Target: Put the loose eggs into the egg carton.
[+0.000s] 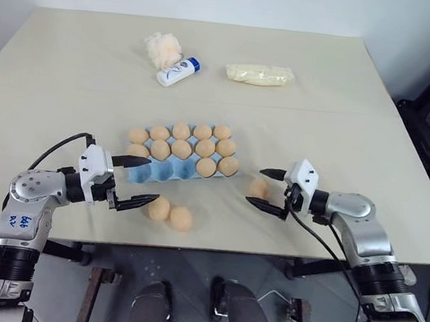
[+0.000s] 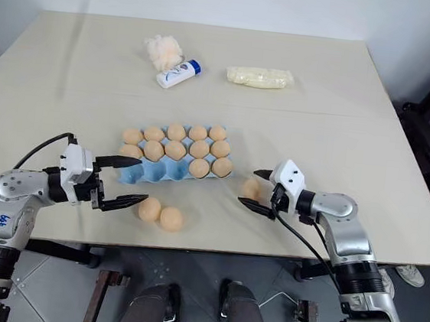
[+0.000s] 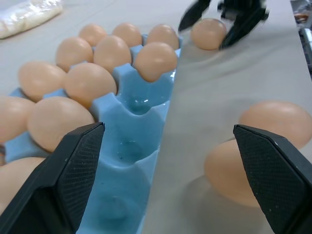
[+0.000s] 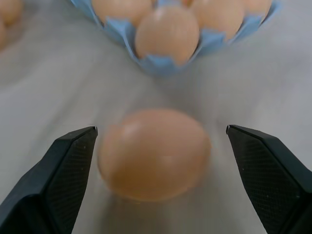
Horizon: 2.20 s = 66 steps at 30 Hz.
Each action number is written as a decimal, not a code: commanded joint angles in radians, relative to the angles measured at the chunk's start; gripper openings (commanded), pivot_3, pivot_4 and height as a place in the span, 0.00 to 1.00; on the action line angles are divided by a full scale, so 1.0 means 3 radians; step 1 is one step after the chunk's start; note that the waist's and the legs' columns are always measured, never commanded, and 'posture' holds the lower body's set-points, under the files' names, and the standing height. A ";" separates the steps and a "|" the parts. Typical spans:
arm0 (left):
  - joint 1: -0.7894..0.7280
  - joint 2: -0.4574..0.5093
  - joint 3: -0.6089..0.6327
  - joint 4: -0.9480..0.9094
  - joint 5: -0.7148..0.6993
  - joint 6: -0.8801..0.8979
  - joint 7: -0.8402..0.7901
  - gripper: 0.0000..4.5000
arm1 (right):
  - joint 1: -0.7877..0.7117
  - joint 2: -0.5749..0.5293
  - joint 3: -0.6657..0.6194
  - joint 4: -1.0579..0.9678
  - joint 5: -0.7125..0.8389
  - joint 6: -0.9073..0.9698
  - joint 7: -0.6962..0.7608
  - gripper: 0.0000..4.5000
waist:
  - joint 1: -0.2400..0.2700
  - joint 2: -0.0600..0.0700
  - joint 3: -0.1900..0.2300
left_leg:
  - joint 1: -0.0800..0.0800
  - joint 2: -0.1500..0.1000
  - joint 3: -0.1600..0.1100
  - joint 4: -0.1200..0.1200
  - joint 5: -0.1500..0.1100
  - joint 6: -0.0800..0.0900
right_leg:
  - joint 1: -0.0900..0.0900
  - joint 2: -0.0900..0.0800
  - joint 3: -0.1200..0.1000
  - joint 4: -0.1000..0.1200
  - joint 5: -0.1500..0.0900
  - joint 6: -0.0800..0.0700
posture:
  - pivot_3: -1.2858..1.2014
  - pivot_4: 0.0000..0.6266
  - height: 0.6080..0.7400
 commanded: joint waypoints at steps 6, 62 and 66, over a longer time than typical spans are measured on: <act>0.0206 0.0048 0.0153 -0.0295 -0.0086 0.0069 0.0144 1.00 | -0.0040 0.0018 -0.0094 -0.0244 0.0144 -0.0068 0.0156 0.57 | -0.0003 0.0000 0.0000 | 0.0005 0.0004 0.0003 0.0004 0.0001 0.0001 | 0.0001 -0.0004 0.0005 0.0007 0.0000 0.0000 | 0.52 0.24 1.00; 0.0319 0.0299 0.0268 -0.0176 -0.0201 0.0208 -0.0152 1.00 | 0.0631 -0.0350 -0.0422 -0.1302 0.0567 0.0101 0.0444 0.99 | -0.0087 -0.0003 -0.0002 | -0.0003 0.0002 0.0011 0.0006 -0.0007 -0.0014 | -0.0014 -0.0006 0.0011 0.0001 0.0001 -0.0004 | 0.52 0.24 1.00; 0.0323 0.0372 0.0263 -0.0201 -0.0244 0.0256 -0.0286 1.00 | 0.0367 -0.0285 -0.0224 -0.1358 0.0573 0.0266 0.0467 0.99 | -0.0091 -0.0003 -0.0002 | -0.0004 0.0004 0.0013 0.0003 -0.0007 -0.0014 | -0.0017 -0.0004 0.0013 0.0000 0.0001 -0.0004 | 0.52 0.24 1.00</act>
